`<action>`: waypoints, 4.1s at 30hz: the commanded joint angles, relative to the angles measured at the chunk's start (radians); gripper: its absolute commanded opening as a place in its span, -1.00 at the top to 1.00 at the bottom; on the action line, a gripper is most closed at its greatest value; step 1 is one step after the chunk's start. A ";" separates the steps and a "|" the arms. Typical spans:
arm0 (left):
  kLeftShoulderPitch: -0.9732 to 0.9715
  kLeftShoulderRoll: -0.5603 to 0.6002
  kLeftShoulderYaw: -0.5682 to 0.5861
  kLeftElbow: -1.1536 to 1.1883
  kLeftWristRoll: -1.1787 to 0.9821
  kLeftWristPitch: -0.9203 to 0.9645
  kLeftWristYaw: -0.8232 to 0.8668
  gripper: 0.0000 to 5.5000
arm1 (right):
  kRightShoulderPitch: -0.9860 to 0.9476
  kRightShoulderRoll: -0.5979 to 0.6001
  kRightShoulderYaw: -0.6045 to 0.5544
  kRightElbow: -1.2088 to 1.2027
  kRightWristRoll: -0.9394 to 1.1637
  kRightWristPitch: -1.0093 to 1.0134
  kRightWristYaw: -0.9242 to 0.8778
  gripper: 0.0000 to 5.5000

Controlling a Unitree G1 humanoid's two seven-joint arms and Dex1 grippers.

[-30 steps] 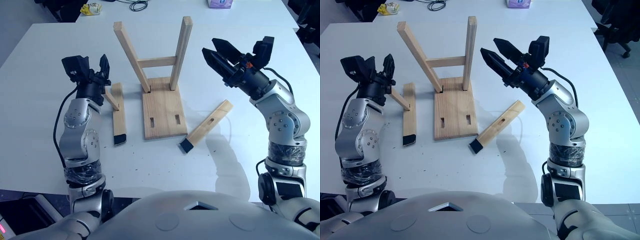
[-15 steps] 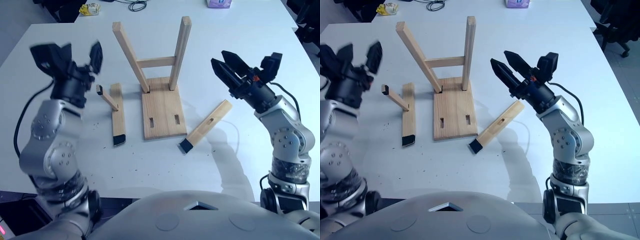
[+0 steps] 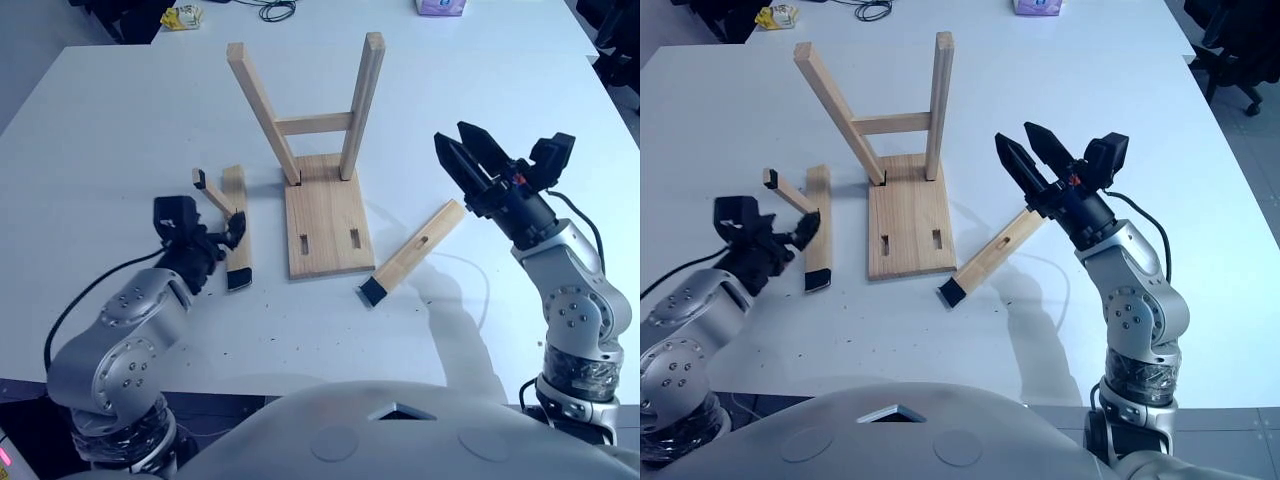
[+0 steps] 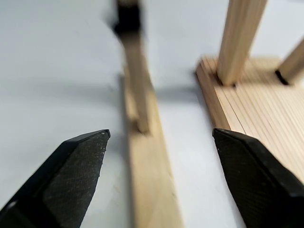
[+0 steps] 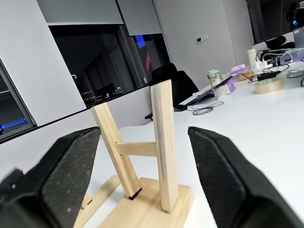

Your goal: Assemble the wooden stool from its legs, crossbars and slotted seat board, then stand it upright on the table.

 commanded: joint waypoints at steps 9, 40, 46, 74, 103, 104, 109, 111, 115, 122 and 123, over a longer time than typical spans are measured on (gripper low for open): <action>-0.036 -0.107 -0.109 0.105 0.239 0.036 0.124 -0.46 | -0.082 -0.032 0.019 0.060 0.035 0.022 0.023 -0.24; -0.365 0.251 -0.077 0.483 0.299 0.272 -0.252 0.26 | 0.039 0.236 0.171 -0.044 -0.117 -0.212 -0.151 -0.24; -0.578 0.139 0.063 0.653 0.342 0.058 -0.205 0.26 | -0.057 0.204 0.162 0.018 -0.097 -0.182 -0.125 -0.24; -0.861 0.274 0.108 0.497 -0.248 -0.498 -0.806 0.26 | -0.865 -0.242 0.014 0.539 0.169 0.269 0.390 -0.24; -0.655 0.469 -0.183 0.488 -0.281 -0.602 -1.221 0.26 | -0.875 -0.295 0.079 0.364 0.307 0.543 0.512 -0.24; -0.646 0.470 -0.192 0.487 -0.268 -0.611 -1.225 0.26 | -0.877 -0.291 0.080 0.362 0.312 0.548 0.510 -0.24; -0.621 0.475 -0.221 0.487 -0.233 -0.644 -1.248 0.26 | -0.876 -0.283 0.084 0.346 0.325 0.567 0.511 -0.24; -0.614 0.479 -0.230 0.488 -0.219 -0.654 -1.258 0.26 | -0.874 -0.281 0.082 0.339 0.334 0.578 0.507 -0.24; -0.614 0.477 -0.240 0.500 -0.200 -0.676 -1.267 0.26 | -0.868 -0.280 0.083 0.326 0.345 0.591 0.502 -0.24; -0.615 0.467 -0.246 0.506 -0.196 -0.694 -1.268 0.26 | -0.813 -0.264 0.099 0.275 0.345 0.594 0.484 -0.24; -0.613 0.466 -0.248 0.504 -0.197 -0.694 -1.267 0.26 | -0.807 -0.260 0.097 0.271 0.348 0.594 0.478 -0.24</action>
